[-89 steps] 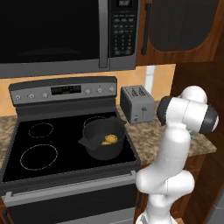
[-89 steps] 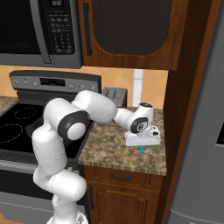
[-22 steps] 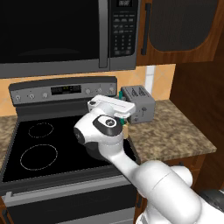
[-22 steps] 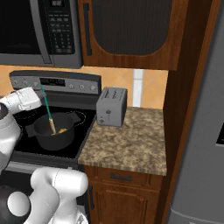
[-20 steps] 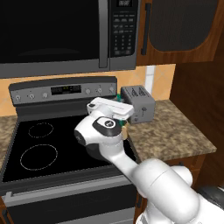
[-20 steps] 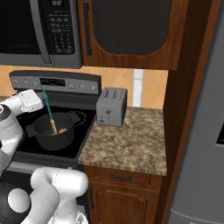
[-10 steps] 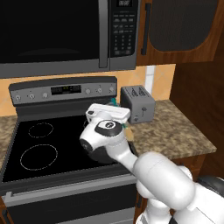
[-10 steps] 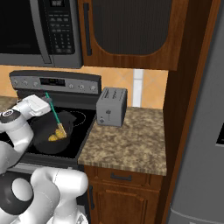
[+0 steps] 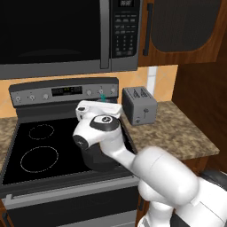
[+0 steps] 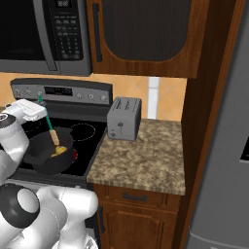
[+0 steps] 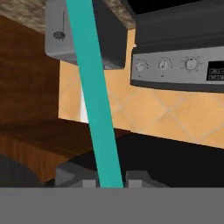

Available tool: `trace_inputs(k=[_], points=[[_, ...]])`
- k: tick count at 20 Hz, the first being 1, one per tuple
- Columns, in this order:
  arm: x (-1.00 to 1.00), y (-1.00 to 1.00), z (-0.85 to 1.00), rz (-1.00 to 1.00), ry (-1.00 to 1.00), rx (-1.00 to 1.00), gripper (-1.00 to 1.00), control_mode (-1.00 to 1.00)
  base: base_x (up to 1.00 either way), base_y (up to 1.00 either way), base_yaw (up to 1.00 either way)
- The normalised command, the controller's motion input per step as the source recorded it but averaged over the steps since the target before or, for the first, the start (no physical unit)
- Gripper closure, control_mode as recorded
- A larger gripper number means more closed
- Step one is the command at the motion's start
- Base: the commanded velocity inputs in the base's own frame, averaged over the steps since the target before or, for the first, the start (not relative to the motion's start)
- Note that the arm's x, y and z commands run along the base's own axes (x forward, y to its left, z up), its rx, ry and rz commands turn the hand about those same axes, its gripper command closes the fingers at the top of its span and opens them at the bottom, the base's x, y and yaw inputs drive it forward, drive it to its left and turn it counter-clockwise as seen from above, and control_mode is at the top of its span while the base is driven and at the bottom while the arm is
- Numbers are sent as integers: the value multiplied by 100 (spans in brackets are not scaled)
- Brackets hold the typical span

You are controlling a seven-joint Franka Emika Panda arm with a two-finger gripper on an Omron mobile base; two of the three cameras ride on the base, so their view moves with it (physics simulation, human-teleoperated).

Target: Put the squash and squash in the pot. Retrieve the spatula and lightly stir the vegetables in the pot.

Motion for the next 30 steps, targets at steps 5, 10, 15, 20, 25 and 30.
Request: trace_inputs(k=[5, 10, 15, 20, 25, 30], points=[[26, 8, -63, 12, 5, 6, 100, -100, 0, 0, 0], [15, 0, -79, 14, 0, 0, 100, -100, 0, 0, 0], [36, -7, -41, 8, -6, -2, 100, -100, 0, 0, 0], [42, -3, -4, 1, -18, -16, 100, -100, 0, 0, 0], [-50, 0, 40, 0, -15, -5, 100, -100, 0, 0, 0], [-46, 2, 0, 1, 5, 1, 100, -100, 0, 0, 0]])
